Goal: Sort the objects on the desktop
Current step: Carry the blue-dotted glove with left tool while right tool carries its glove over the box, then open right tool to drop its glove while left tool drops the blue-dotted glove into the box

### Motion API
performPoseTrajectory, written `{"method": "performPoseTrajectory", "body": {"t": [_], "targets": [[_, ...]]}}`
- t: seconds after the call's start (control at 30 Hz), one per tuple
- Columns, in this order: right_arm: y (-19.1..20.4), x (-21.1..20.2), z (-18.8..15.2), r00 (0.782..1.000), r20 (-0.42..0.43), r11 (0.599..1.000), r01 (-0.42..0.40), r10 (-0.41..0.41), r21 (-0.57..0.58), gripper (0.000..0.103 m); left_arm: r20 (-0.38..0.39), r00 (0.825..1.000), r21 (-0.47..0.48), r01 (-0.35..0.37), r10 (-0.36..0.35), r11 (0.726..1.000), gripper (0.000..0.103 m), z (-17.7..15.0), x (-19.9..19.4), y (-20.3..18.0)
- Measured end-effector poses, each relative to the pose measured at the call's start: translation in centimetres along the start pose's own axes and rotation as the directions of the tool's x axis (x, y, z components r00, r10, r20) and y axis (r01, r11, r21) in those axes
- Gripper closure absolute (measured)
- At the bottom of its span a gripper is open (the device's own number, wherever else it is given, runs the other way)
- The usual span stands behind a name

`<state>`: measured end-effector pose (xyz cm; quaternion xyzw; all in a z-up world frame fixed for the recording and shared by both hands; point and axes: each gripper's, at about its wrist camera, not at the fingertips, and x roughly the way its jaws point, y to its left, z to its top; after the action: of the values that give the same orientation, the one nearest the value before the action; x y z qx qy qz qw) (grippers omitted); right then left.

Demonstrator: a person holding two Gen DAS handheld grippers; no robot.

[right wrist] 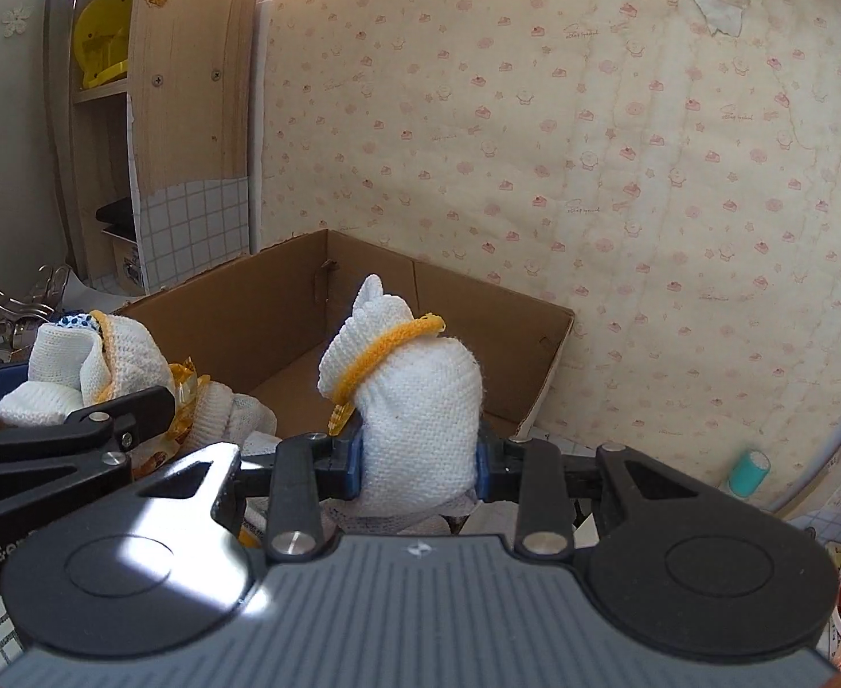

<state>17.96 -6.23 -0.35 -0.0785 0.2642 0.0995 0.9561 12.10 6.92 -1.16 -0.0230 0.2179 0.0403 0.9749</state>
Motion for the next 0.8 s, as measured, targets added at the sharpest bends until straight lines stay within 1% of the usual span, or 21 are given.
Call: {"method": "performPoseTrajectory", "body": {"t": [0.3, 0.7, 0.77, 0.8], "targets": [[0.2, 2.4, 1.1, 1.0, -0.017, 1.0, -0.012, 0.012, -0.009, 0.069, -0.008, 1.0, -0.016, -0.017, 0.016, 1.0, 0.043, 0.4, 1.5, 0.4], [1.3, 5.0, 2.8, 0.999, -0.027, 0.999, -0.026, 0.026, -0.018, 0.068, -0.012, 0.999, -0.019, -0.037, 0.037, 0.999, 0.043, 0.7, 2.0, 1.1], [1.3, 5.4, 3.0, 0.999, -0.026, 1.0, -0.021, 0.02, -0.02, 0.066, -0.012, 0.999, -0.021, -0.037, 0.037, 0.999, 0.043, 0.7, 2.1, 1.1], [1.3, 5.4, 3.0, 1.0, -0.023, 1.0, -0.02, 0.019, -0.023, 0.06, -0.012, 0.999, -0.021, -0.038, 0.037, 0.999, 0.043, 0.7, 2.1, 1.1]]}}
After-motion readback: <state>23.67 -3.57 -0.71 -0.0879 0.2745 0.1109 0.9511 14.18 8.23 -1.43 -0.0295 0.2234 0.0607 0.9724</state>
